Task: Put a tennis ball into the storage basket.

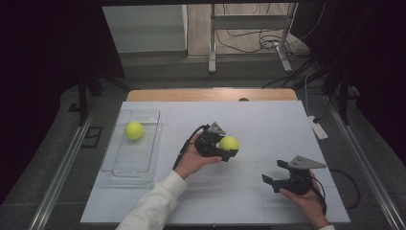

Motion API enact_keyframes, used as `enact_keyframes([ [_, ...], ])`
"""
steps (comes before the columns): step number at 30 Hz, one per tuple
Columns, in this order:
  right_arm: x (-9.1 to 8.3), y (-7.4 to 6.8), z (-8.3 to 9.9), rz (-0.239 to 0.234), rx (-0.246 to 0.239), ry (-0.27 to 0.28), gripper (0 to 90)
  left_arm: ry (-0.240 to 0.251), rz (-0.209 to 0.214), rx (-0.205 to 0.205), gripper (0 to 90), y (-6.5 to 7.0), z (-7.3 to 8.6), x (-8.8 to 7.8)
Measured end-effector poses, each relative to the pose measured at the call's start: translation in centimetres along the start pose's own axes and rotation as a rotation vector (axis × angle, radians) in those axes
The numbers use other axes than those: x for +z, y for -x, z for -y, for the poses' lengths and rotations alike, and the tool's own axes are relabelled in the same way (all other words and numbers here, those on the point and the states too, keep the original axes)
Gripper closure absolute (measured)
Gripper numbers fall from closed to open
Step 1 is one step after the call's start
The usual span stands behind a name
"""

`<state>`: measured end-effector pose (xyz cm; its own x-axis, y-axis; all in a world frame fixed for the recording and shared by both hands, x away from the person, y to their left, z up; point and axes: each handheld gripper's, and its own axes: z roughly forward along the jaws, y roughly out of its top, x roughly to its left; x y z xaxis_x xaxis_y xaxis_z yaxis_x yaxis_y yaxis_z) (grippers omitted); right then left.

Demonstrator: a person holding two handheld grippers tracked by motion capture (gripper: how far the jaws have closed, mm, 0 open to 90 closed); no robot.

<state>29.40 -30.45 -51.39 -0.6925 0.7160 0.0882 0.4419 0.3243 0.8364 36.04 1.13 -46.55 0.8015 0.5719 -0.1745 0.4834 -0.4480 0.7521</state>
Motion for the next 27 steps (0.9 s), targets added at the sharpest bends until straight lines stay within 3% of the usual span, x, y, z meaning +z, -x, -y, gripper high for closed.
enact_keyframes([
  [27,0.1,0.0,0.1,0.004,0.002,-0.004,12.5,0.018,-0.001,-0.019,27.0,0.0,1.7,-1.3],
])
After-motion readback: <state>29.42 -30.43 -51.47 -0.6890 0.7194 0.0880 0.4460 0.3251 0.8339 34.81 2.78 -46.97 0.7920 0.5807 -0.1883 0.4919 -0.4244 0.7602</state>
